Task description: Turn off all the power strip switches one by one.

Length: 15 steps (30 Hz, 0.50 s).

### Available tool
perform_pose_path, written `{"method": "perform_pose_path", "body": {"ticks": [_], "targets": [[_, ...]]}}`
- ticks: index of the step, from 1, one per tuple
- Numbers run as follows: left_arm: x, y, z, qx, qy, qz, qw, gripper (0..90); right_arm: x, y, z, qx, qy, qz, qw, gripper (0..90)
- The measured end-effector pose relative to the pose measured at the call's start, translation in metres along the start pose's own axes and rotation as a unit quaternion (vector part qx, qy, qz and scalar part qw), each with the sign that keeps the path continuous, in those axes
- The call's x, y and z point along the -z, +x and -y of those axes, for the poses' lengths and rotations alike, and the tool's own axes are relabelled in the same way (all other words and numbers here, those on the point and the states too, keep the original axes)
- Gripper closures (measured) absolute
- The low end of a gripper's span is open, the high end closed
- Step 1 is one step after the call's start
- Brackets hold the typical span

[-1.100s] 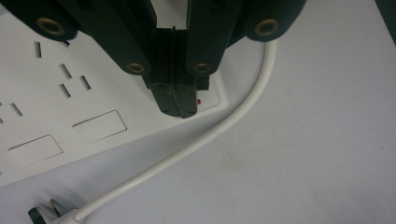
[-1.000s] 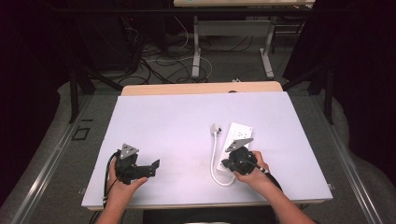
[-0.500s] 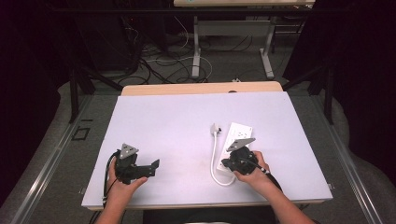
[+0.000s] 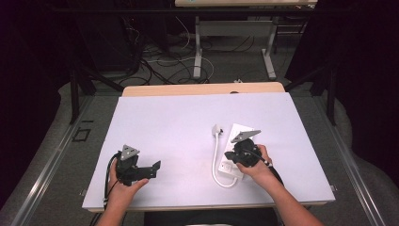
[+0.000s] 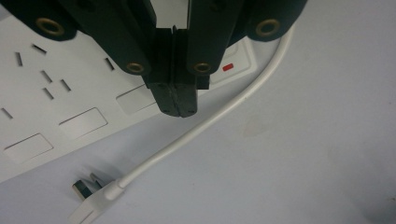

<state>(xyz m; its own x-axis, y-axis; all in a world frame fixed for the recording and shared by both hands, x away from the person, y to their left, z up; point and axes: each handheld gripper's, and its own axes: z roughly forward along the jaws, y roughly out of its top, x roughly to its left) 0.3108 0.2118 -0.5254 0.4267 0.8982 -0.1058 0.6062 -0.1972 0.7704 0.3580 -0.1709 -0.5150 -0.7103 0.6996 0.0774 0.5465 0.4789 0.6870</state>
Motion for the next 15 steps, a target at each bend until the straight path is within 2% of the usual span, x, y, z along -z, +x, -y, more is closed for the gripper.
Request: {"method": "perform_pose_path", "body": {"ticks": [2, 3, 15], "targets": [[0.000, 0.000, 0.000, 0.001, 0.000, 0.000, 1.0000, 0.5, -0.001, -0.002, -0.002, -0.003, -0.008, 0.004, 1.0000, 90.0], [0.000, 0.000, 0.000, 0.000, -0.001, 0.000, 1.0000, 0.5, 0.001, -0.003, -0.004, -0.006, 0.004, 0.006, 1.0000, 90.0], [0.000, 0.000, 0.000, 0.000, 0.002, 0.000, 1.0000, 0.5, -0.005, -0.019, -0.012, -0.021, -0.010, 0.018, 0.9996, 90.0]]}}
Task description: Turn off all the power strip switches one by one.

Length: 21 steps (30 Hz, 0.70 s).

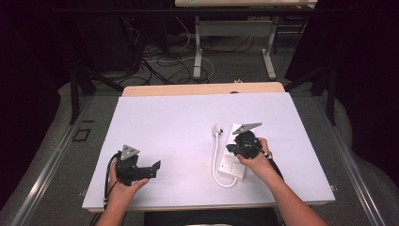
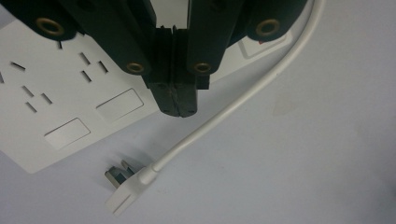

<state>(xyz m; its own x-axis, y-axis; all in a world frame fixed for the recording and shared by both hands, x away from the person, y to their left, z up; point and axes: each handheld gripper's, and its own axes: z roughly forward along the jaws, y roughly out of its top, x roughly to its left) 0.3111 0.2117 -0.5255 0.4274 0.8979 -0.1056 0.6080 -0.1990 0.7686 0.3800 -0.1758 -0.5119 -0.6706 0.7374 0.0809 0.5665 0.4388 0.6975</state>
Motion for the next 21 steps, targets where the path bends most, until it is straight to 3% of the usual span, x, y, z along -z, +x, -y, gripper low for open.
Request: {"method": "perform_pose_path", "body": {"ticks": [9, 10, 12, 14, 15, 21], "targets": [[0.000, 0.000, 0.000, 0.000, 0.000, 0.000, 1.0000, 0.4, -0.006, -0.007, -0.002, -0.006, 0.010, 0.007, 0.9999, 90.0], [0.000, 0.000, 0.000, 0.000, 0.000, 0.000, 1.0000, 0.5, -0.008, -0.006, -0.002, -0.017, 0.008, 0.010, 0.9998, 90.0], [0.000, 0.000, 0.000, 0.000, 0.000, 0.000, 1.0000, 0.4, -0.009, -0.008, -0.002, -0.011, 0.006, 0.008, 0.9999, 90.0], [0.000, 0.000, 0.000, 0.001, -0.001, 0.000, 1.0000, 0.5, -0.009, -0.008, -0.002, -0.017, 0.022, 0.010, 0.9996, 90.0], [0.000, 0.000, 0.000, 0.000, -0.001, 0.000, 1.0000, 0.5, -0.011, -0.009, -0.002, -0.016, 0.010, 0.011, 0.9997, 90.0], [0.000, 0.000, 0.000, 0.000, 0.000, 0.000, 1.0000, 0.5, -0.015, -0.011, -0.002, -0.020, 0.014, 0.012, 0.9996, 89.9]]}}
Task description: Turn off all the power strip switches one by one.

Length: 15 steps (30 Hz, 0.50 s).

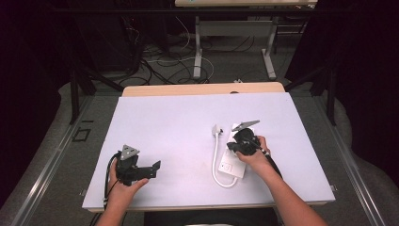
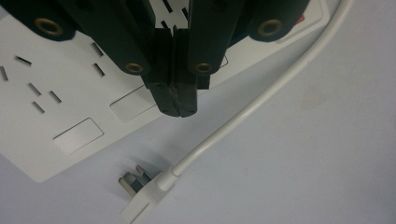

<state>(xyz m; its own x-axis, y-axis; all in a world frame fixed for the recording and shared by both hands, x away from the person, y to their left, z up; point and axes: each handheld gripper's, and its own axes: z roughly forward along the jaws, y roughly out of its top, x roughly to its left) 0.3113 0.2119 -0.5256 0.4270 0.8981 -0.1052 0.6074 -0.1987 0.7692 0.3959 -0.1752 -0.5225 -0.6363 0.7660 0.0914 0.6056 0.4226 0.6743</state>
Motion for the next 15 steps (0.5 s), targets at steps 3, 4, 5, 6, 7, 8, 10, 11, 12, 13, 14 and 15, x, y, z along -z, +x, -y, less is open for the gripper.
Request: {"method": "perform_pose_path", "body": {"ticks": [3, 4, 5, 6, 7, 8, 10, 11, 12, 13, 14, 15], "targets": [[0.0001, 0.0001, 0.0000, 0.001, -0.001, 0.000, 1.0000, 0.5, -0.0005, -0.0004, -0.0002, -0.007, 0.008, 0.000, 0.9999, 88.9], [0.0001, 0.0001, 0.0000, 0.001, -0.001, 0.000, 1.0000, 0.5, -0.0013, -0.0005, 0.0000, -0.008, 0.003, 0.001, 1.0000, 88.9], [0.0002, 0.0001, 0.0000, 0.000, -0.001, 0.000, 1.0000, 0.5, -0.0014, -0.0013, 0.0002, -0.005, 0.006, 0.001, 1.0000, 88.9], [0.0003, 0.0001, -0.0001, 0.000, -0.001, 0.000, 1.0000, 0.5, -0.0017, -0.0007, 0.0001, -0.009, 0.004, 0.000, 1.0000, 88.7], [0.0002, 0.0001, 0.0000, 0.000, -0.002, 0.000, 1.0000, 0.5, -0.0018, -0.0008, 0.0001, -0.007, 0.005, 0.000, 1.0000, 88.7], [0.0002, 0.0001, 0.0000, 0.000, -0.002, 0.000, 1.0000, 0.5, -0.0014, -0.0007, 0.0000, -0.007, 0.010, 0.000, 0.9999, 88.7], [0.0002, 0.0000, 0.0000, 0.000, -0.002, 0.000, 1.0000, 0.5, -0.0023, -0.0008, 0.0005, -0.002, 0.011, 0.002, 0.9999, 88.7], [0.0003, 0.0000, -0.0001, 0.000, -0.001, 0.000, 1.0000, 0.5, -0.0033, 0.0000, 0.0006, -0.008, 0.006, -0.003, 0.9999, 88.9], [0.0003, 0.0001, -0.0001, 0.000, -0.001, 0.000, 1.0000, 0.5, -0.0042, -0.0002, 0.0009, -0.007, 0.000, -0.003, 1.0000, 89.0], [0.0002, 0.0001, 0.0000, 0.000, -0.001, 0.000, 1.0000, 0.5, -0.0040, -0.0002, 0.0008, -0.007, 0.002, -0.003, 1.0000, 89.2], [0.0002, 0.0001, -0.0001, 0.000, -0.001, 0.000, 1.0000, 0.5, -0.0031, -0.0002, 0.0004, -0.007, 0.009, -0.002, 0.9999, 89.2], [0.0002, 0.0001, 0.0000, 0.000, -0.001, 0.000, 1.0000, 0.5, -0.0025, -0.0005, 0.0002, -0.007, 0.014, -0.004, 0.9999, 89.2]]}}
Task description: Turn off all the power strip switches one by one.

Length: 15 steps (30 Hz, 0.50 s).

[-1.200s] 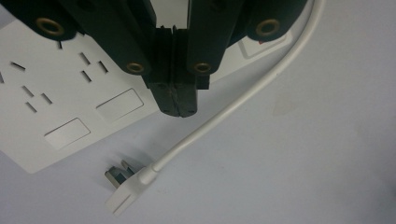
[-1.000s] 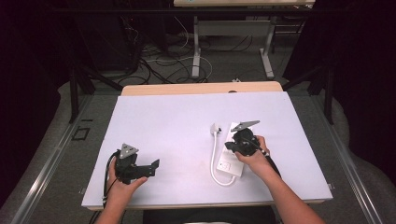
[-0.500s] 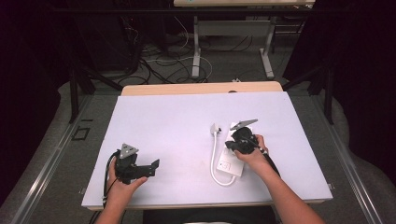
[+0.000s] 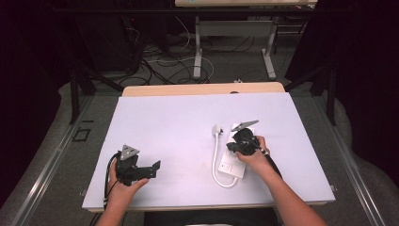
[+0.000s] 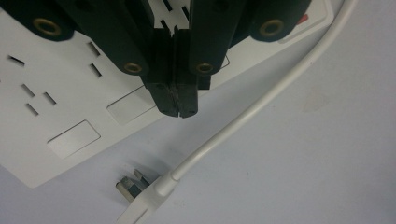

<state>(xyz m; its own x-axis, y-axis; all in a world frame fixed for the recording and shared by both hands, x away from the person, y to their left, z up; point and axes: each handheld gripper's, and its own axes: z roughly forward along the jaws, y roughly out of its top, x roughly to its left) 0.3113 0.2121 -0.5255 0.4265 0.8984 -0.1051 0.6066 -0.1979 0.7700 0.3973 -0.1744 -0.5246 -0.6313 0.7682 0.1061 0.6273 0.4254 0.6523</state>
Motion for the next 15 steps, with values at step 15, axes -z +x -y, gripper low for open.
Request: {"method": "perform_pose_path", "body": {"ticks": [15], "targets": [[0.0008, -0.0002, -0.0001, -0.005, 0.001, 0.001, 1.0000, 0.5, -0.0028, -0.0028, 0.0014, -0.009, 0.000, -0.001, 1.0000, 90.0]]}}
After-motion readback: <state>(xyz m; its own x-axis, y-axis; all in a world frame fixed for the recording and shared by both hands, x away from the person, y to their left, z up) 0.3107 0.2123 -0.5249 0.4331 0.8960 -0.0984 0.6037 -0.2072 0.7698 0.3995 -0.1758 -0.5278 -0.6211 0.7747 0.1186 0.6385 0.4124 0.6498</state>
